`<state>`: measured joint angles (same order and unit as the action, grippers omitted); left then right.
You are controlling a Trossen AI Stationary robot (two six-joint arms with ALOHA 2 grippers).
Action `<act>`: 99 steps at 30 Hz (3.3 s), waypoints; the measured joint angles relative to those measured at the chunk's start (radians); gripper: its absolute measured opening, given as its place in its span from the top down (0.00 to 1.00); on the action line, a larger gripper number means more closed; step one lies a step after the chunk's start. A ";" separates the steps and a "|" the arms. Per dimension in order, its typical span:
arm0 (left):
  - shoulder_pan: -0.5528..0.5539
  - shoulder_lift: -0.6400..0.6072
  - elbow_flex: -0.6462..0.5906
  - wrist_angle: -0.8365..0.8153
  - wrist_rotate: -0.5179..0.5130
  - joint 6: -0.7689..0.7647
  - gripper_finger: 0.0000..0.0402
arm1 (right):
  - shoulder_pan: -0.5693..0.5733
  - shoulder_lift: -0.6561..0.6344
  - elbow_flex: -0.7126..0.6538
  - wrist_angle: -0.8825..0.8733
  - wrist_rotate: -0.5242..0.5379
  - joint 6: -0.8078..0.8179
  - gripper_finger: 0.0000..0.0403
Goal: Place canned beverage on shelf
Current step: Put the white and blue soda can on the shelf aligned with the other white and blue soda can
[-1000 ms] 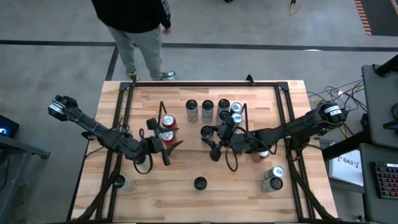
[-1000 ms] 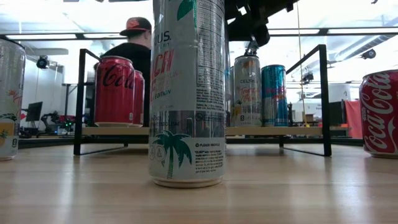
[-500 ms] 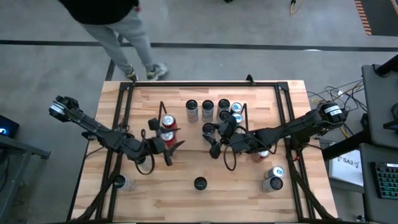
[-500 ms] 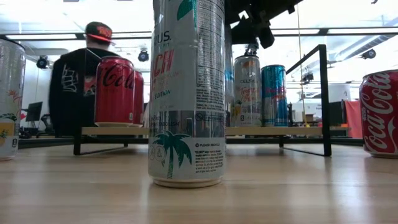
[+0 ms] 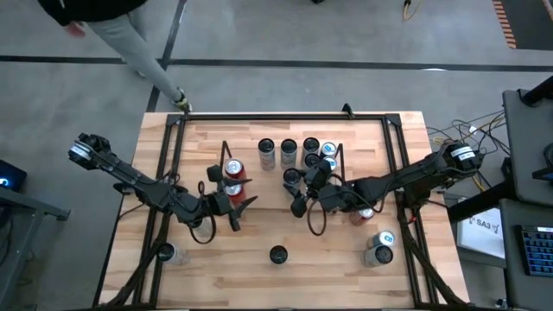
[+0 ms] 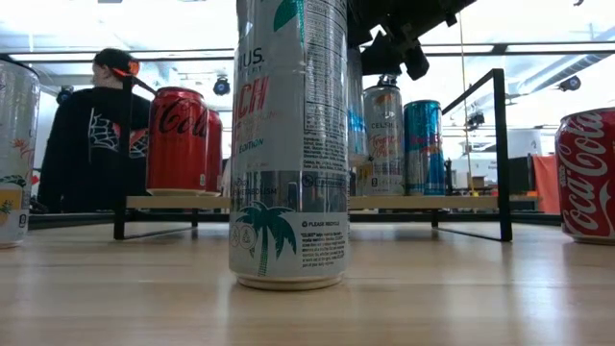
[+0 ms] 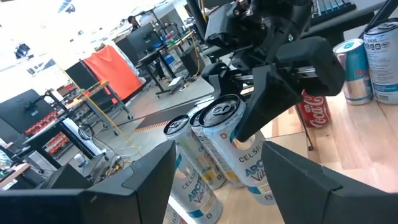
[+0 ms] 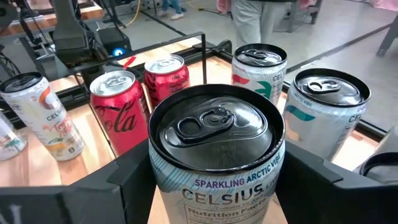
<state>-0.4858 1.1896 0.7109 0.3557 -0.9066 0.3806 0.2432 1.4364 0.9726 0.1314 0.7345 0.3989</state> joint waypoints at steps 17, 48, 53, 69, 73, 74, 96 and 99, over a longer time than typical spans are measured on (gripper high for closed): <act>0.000 0.000 -0.001 0.000 0.000 0.004 0.44 | -0.008 0.004 0.000 -0.024 0.003 0.008 0.38; 0.000 0.000 -0.001 0.000 0.000 0.005 0.44 | -0.017 0.008 -0.004 -0.048 0.001 0.035 0.38; 0.000 0.000 -0.001 0.000 0.000 0.007 0.44 | -0.017 0.008 -0.018 -0.051 0.001 0.051 0.38; 0.001 0.000 -0.001 -0.001 0.000 0.009 0.44 | -0.018 0.008 -0.029 -0.048 0.001 0.055 0.38; 0.002 0.000 -0.001 -0.001 0.000 0.009 0.44 | -0.018 0.008 -0.029 -0.048 0.007 0.055 0.38; 0.003 0.000 -0.001 0.000 0.000 0.009 0.44 | -0.018 0.008 -0.029 -0.048 0.008 0.055 0.38; 0.003 0.000 -0.001 -0.004 0.000 0.008 0.44 | -0.024 0.008 -0.042 -0.048 0.028 0.055 0.38; 0.003 0.000 -0.001 -0.006 0.000 0.008 0.44 | -0.025 0.008 -0.042 -0.048 0.028 0.055 0.38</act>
<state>-0.4824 1.1896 0.7101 0.3500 -0.9066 0.3885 0.2185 1.4441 0.9306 0.0830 0.7624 0.4534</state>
